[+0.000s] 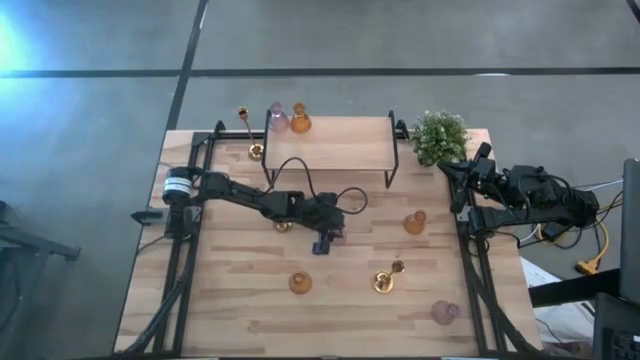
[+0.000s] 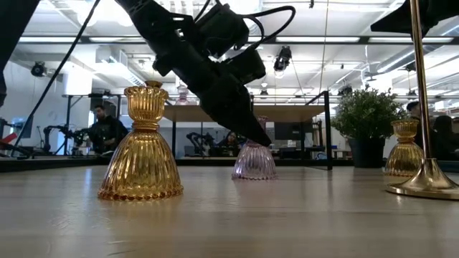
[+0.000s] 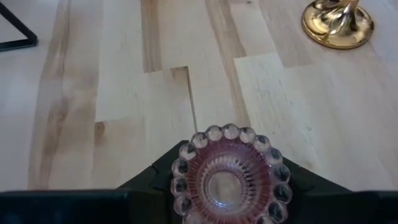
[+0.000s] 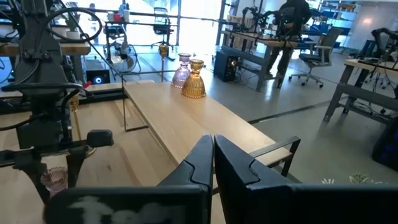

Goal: Pick & Place candle stick holders
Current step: Put the top purple glass candle holder on the shelf aligned with the other glass candle holders

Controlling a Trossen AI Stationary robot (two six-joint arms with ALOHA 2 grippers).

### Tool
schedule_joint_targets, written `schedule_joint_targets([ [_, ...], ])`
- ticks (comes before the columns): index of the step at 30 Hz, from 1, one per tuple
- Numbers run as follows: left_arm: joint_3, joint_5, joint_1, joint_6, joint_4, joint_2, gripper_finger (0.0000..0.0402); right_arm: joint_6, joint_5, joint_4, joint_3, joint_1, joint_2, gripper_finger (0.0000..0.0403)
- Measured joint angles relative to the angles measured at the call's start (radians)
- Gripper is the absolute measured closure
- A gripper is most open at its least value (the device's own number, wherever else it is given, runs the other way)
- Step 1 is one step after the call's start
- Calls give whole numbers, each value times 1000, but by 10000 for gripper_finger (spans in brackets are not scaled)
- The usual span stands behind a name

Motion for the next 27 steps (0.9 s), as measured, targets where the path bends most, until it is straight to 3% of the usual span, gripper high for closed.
schedule_joint_targets([
  [5, 28, -6, 0, -34, -45, -30, 251, 0, 0, 0, 0, 0, 0, 394],
  [10, 192, -42, 0, -102, -243, -108, 251, 0, 0, 0, 0, 0, 0, 394],
  [15, 462, -254, 11, -109, -465, -143, 251, 0, 0, 0, 0, 0, 0, 394],
  [19, 625, -450, 66, -134, -537, -132, 251, 0, 0, 0, 0, 0, 0, 394],
  [23, 659, -563, 146, -185, -522, -129, 251, 0, 0, 0, 0, 0, 0, 394],
  [27, 657, -591, 234, -278, -561, -128, 251, 0, 0, 0, 0, 0, 0, 394],
])
